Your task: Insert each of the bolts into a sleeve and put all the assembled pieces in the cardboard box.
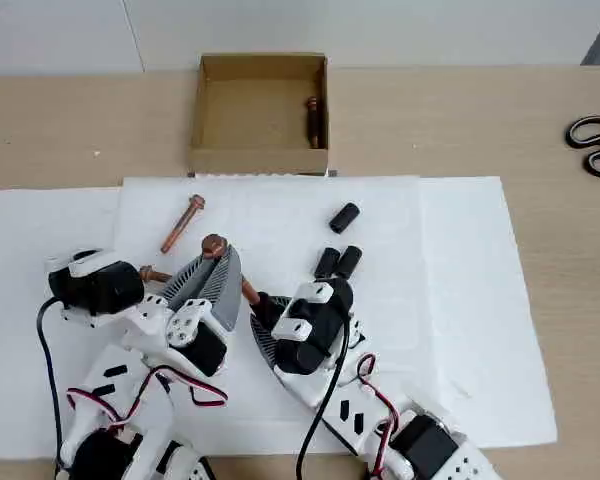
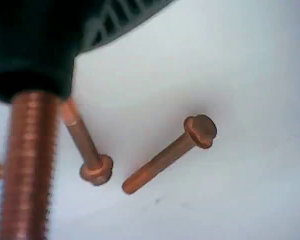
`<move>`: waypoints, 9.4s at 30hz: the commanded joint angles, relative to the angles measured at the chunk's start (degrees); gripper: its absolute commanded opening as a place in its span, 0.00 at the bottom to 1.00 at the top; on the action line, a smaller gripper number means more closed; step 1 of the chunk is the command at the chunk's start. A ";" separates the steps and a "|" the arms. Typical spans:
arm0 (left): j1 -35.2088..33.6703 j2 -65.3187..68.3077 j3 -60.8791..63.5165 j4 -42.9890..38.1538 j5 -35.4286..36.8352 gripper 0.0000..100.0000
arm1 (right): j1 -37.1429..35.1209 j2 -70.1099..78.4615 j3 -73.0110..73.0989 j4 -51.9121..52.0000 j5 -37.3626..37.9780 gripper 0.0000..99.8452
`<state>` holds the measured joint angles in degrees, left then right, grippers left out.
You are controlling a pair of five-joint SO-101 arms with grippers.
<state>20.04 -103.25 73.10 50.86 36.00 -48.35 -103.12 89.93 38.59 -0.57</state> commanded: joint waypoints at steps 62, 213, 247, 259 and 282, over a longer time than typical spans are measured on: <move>-12.31 -0.70 -5.67 18.64 -27.78 0.01 | 14.37 0.04 -1.23 -1.36 3.60 0.00; -21.01 -0.79 20.09 10.20 -32.18 0.01 | 23.52 131.30 -121.05 58.42 -24.79 0.17; -21.01 -0.79 20.09 10.20 -32.18 0.01 | 23.25 138.24 -121.05 56.75 -26.46 0.17; -21.01 -0.79 20.09 10.20 -32.18 0.01 | 23.25 142.46 -121.23 54.37 -26.20 0.17; -21.01 -0.79 20.09 10.20 -32.18 0.01 | 23.25 143.78 -122.29 55.34 -26.11 0.00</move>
<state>-0.62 -103.43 93.41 62.37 3.91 -24.88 41.49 -30.95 94.07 -26.51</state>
